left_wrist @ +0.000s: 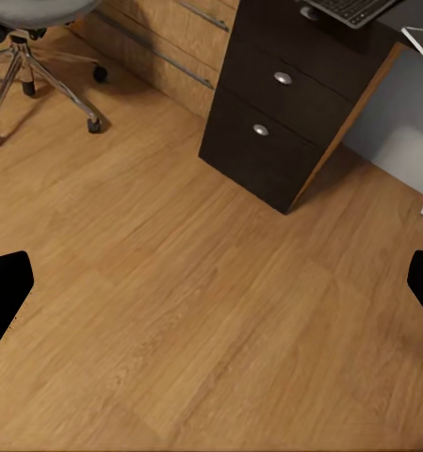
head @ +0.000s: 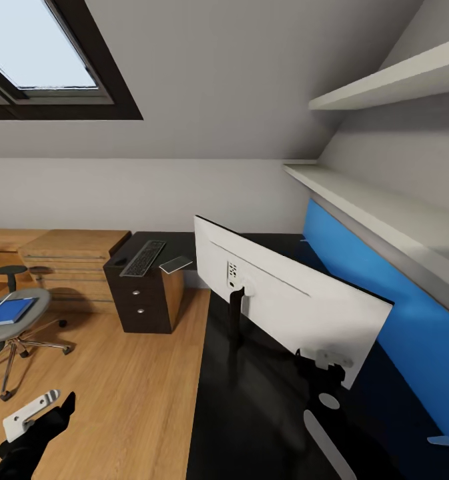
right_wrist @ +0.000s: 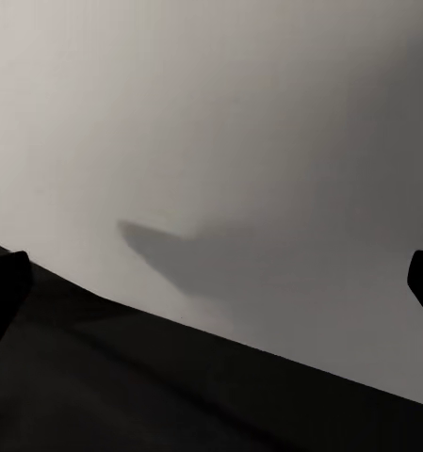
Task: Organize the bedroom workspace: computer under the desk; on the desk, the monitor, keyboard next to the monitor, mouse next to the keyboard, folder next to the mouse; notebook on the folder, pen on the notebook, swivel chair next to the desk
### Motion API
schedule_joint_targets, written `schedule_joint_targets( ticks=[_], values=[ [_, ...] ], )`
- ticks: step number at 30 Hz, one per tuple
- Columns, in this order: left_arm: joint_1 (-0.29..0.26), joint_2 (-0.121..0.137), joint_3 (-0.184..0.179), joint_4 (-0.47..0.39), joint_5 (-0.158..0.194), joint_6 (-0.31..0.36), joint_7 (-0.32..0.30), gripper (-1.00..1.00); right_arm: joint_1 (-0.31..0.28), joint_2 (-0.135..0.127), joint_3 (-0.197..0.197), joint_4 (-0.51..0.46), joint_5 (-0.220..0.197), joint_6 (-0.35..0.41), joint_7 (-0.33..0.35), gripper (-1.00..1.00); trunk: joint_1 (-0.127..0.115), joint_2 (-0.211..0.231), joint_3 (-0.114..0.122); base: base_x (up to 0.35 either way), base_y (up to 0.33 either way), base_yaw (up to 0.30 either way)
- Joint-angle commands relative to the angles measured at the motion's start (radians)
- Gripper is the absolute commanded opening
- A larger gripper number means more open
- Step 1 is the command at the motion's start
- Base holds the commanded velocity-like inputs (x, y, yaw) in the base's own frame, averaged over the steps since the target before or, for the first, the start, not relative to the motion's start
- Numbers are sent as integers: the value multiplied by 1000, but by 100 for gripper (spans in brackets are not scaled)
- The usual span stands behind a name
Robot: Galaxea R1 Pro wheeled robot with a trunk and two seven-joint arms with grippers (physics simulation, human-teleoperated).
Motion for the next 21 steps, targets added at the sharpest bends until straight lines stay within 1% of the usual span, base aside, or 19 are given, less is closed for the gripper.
schedule_joint_targets(
  ticks=[1, 3, 7, 10, 12, 13, 14, 15, 18, 19, 20, 21],
  values=[
    [0, 2, 1, -2, 11, 4, 7, 100, -1, -1, 4, -2, -3, 7, -8, 100, 1, -2, -2, 0, 0, 0],
    [0, 6, 3, -2, 11, 4, 7, 100, -1, -1, 5, 0, -1, 7, -7, 100, 1, -2, -2, 0, 0, 0],
    [0, 9, 5, -3, 11, 4, 7, 100, -2, 1, 3, 19, 27, 8, -2, 100, 1, -2, -2, 0, 0, 0],
    [0, 10, 5, -3, 11, 3, 7, 100, -7, 2, 1, 70, 34, 6, 1, 100, 1, -2, -2, 0, 0, 0],
    [0, 14, 6, -3, 11, 2, 7, 100, -42, 3, 0, 155, 38, -5, 14, 100, 1, -2, -2, 0, 0, 0],
    [0, 15, 6, -2, 11, 2, 7, 100, -53, 3, 0, 174, 38, -10, 19, 100, 1, -2, -2, 0, 0, 0],
    [0, 19, 7, -2, 11, 1, 7, 100, -104, 3, 0, 251, 39, -36, 45, 100, 1, -2, -2, 0, 0, 0],
    [0, 19, 6, -1, 11, -2, 8, 100, -187, 0, -3, 384, 37, -63, 99, 100, 1, -2, -2, 0, 0, 0],
    [0, 18, 5, -1, 11, -5, 7, 100, -253, -1, -6, 503, 36, -111, 138, 100, 1, -2, -2, 0, 0, 0],
    [0, 17, 5, -1, 11, -5, 7, 100, -264, -1, -6, 523, 36, -120, 143, 100, 1, -2, -2, 0, 0, 0],
    [0, 18, 5, -1, 11, -6, 7, 100, -304, -2, -7, 592, 35, -149, 155, 100, 1, -2, -2, 0, 0, 0],
    [0, 18, 5, -1, 11, -6, 7, 100, -322, -2, -7, 620, 34, -157, 159, 100, 1, -2, -2, 0, 0, 0]
  ],
)
